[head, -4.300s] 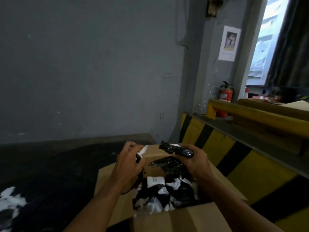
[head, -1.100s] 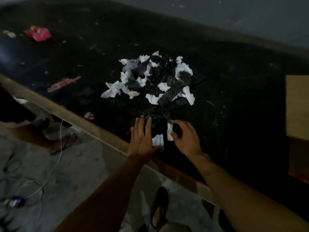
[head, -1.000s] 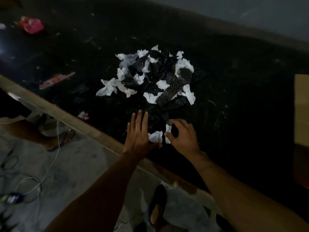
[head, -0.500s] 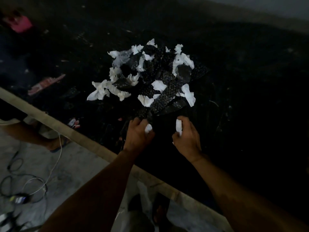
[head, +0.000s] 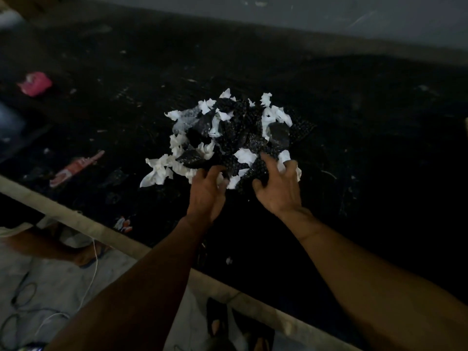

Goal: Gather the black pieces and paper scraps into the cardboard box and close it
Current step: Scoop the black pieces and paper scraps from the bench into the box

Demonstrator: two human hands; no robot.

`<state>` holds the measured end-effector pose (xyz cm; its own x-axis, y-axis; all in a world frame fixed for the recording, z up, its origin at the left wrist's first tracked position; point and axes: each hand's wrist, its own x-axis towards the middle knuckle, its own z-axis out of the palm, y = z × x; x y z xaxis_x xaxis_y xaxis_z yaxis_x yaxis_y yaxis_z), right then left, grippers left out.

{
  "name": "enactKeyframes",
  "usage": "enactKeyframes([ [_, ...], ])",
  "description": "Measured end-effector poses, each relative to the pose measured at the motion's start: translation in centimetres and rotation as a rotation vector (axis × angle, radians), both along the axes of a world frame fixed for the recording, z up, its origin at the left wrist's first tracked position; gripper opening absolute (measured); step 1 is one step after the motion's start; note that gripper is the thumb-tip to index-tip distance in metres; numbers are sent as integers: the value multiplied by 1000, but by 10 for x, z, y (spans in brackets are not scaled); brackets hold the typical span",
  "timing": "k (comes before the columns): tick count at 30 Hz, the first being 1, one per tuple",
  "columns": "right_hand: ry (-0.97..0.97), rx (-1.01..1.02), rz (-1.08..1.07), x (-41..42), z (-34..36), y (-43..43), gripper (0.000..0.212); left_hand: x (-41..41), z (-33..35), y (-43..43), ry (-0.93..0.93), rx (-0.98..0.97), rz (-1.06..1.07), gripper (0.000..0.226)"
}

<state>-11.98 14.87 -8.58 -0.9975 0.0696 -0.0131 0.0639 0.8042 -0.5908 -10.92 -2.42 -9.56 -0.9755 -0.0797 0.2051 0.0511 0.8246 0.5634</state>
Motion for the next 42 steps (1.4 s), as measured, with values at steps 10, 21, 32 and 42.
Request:
enactKeyframes([
  [10,-95,348,66,-17,-39,1,50,-30,-46,-15,-327,-184,-306,54],
  [21,-3,11,-231,15,-19,2,20,-37,-51,-36,39,-59,-361,20],
  [32,127,288,-364,-16,-10,56,33,-81,-13,29,76,-97,-517,32],
  [42,82,94,-74,-41,-52,78,62,-92,-65,69,-47,-190,-473,51],
])
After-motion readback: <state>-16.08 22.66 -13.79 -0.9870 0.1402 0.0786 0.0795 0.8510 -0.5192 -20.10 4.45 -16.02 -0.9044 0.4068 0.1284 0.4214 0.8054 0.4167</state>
